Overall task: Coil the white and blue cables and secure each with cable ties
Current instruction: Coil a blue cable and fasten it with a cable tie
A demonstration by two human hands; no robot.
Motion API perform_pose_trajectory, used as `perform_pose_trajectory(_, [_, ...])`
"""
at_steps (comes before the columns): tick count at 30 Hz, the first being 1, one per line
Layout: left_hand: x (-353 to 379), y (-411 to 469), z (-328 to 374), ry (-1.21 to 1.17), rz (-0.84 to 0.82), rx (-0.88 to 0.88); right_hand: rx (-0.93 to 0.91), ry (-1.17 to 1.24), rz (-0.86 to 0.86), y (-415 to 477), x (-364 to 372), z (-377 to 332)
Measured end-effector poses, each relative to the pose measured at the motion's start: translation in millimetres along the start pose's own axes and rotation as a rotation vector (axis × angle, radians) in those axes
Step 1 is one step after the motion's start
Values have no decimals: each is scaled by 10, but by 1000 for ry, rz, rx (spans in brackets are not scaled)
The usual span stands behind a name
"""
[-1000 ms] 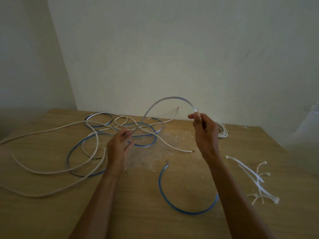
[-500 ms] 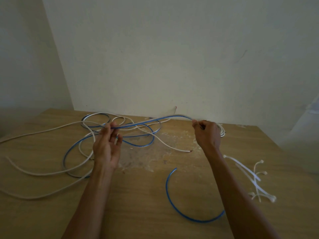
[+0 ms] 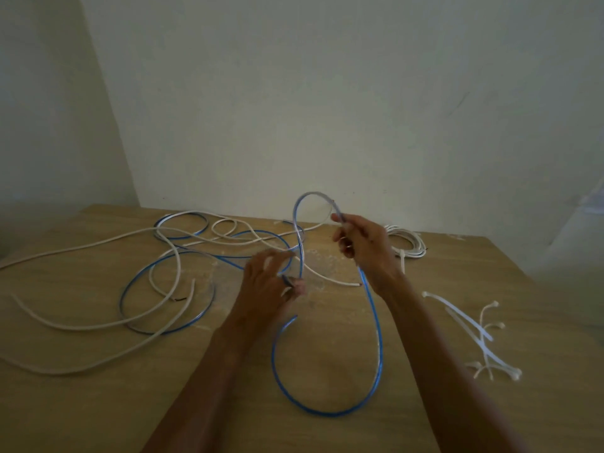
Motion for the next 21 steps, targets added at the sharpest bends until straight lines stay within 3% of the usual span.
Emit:
perform_pose_trajectory(1, [33,39,141,-102,-12,50,-27,-49,-69,-33,104,-36])
perform_pose_trajectory(3, [91,70,296,-384,-73,-27,-58,-127,-123,-93,233,-52])
perform_pose_trajectory(7, [115,-8,129,-802,31,-562,-78,-75,-118,-215,298,-48])
perform_pose_trajectory(9, [65,-28,-36,-913,114,-686,-91,-56,-108,-269,315,-61])
perform_pose_trajectory(11, [-36,-2,-150,-751,111,-547,-77,-43,-56,-284,271,-69])
perform_pose_trajectory(14, [-43,-52,-237,-142,-19,-286,-77,-142,33,-242,107,-96])
perform_pose_trajectory(17, [-71,-86,-437,246,-60,-446,-99,-504,52,-209,-30,-141])
perform_pose_trajectory(19, [-174,-125,-564,327,-61,-613,-92,-734,140,-217,-124,-190])
perform_pose_trajectory(21, [-215,-149,-581,374,-76,-637,-107,-765,251,-240,-165,-235])
Point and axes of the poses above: each hand's wrist, its own y-axis towards the middle knuckle, its own x-axis out of the palm, z = x × y, the point moved 7 cm from there along y, towards the middle knuckle, and after that the axes turned 7 degrees about -y, right-handed, at the moved point
